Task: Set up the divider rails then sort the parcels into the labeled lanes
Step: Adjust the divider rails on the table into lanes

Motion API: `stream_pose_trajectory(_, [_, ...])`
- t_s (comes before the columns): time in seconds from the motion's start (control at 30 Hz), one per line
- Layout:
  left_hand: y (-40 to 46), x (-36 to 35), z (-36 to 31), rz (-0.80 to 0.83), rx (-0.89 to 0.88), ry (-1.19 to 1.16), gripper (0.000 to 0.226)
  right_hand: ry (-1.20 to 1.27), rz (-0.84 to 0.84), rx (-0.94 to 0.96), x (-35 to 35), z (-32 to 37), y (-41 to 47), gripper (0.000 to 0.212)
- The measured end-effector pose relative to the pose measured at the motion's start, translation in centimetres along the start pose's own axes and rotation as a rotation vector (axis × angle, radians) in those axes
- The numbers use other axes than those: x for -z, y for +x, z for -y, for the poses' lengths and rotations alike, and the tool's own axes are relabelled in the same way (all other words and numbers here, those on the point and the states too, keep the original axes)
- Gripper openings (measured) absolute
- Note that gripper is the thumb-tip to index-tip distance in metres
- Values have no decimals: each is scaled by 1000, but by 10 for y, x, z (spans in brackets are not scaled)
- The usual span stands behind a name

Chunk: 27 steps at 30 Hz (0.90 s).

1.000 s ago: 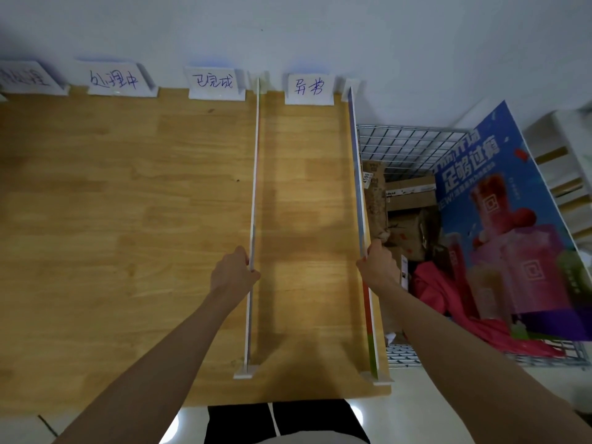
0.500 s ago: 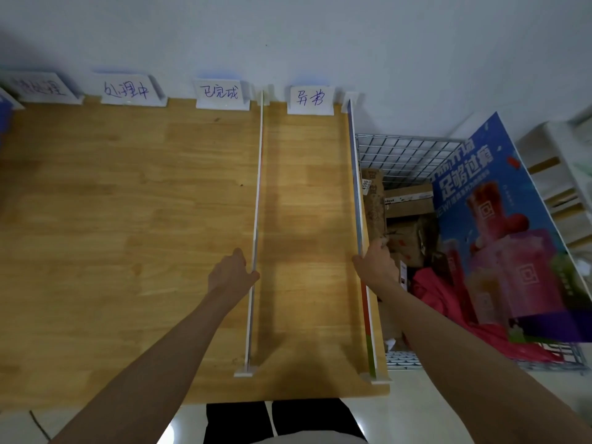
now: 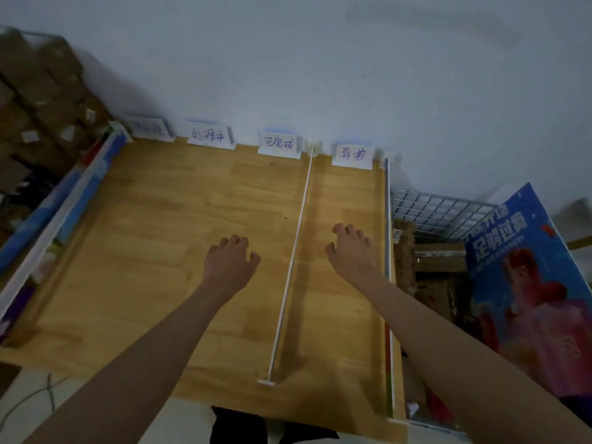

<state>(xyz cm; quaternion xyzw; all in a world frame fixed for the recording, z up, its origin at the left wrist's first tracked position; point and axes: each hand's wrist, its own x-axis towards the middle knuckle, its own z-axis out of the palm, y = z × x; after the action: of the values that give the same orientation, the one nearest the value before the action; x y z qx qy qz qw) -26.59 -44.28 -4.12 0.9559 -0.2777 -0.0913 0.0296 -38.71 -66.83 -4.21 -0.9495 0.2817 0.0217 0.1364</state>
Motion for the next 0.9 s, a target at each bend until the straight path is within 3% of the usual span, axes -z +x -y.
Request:
stream_pose_trajectory(0.13, [-22, 14, 48, -108, 40, 72, 45, -32, -1, 145, -5, 57, 6, 39])
stream_pose_trajectory(0.33, [-55, 30, 125, -146, 122, 117, 46, -16, -40, 299, -19, 140, -8, 45])
stream_pose_trajectory(0.9, [-141, 50, 355, -98, 276, 84, 48, -8, 30, 360, -95, 365, -73, 50])
